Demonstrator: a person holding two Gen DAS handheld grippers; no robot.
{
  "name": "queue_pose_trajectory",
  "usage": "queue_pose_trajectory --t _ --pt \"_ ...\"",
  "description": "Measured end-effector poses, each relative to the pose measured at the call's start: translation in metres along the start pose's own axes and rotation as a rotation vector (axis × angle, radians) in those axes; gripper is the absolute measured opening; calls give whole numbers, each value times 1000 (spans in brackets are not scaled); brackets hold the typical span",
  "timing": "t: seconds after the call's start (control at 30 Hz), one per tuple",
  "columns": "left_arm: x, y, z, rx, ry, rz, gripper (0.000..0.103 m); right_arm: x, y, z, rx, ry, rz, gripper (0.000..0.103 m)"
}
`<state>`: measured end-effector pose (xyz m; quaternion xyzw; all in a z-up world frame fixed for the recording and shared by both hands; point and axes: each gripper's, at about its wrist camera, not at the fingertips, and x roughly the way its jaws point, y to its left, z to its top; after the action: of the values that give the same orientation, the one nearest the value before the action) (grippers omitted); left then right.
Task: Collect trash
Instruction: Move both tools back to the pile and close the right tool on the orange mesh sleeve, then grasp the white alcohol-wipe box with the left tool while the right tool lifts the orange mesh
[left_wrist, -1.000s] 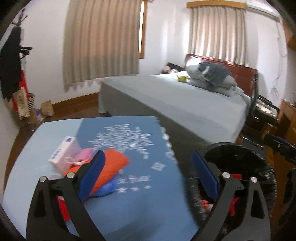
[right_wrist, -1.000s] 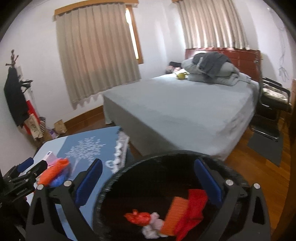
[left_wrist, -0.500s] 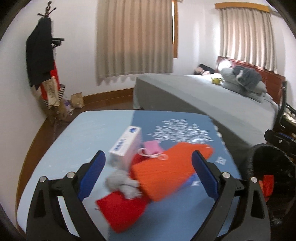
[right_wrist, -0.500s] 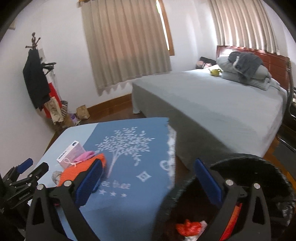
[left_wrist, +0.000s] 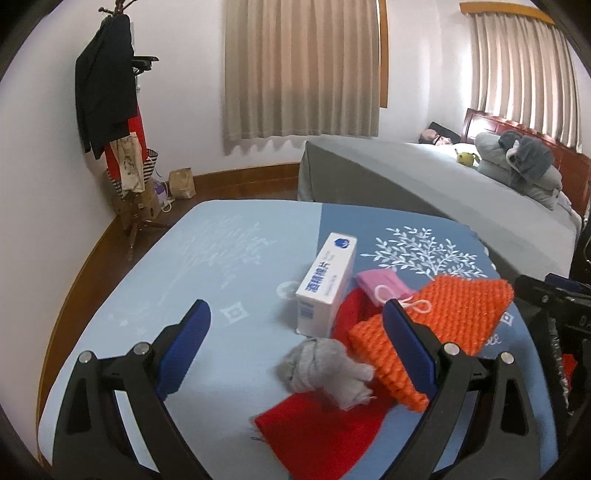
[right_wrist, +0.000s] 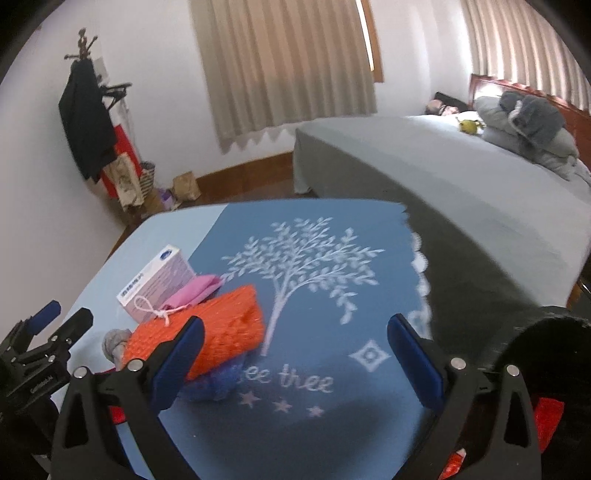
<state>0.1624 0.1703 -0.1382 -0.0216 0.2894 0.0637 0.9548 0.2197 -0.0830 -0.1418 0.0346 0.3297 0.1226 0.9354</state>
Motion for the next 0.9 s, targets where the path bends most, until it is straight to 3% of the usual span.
queue_pose_trajectory --t 0.27,0.67,0.9 --pt "10 14 -6 -9 19 21 91 28 22 -5 -51 76 83 91" --pt "12 11 -7 -7 25 26 91 32 32 -11 -71 122 200 33" --pt "6 3 -3 -1 13 18 92 15 26 -2 -57 80 236 22"
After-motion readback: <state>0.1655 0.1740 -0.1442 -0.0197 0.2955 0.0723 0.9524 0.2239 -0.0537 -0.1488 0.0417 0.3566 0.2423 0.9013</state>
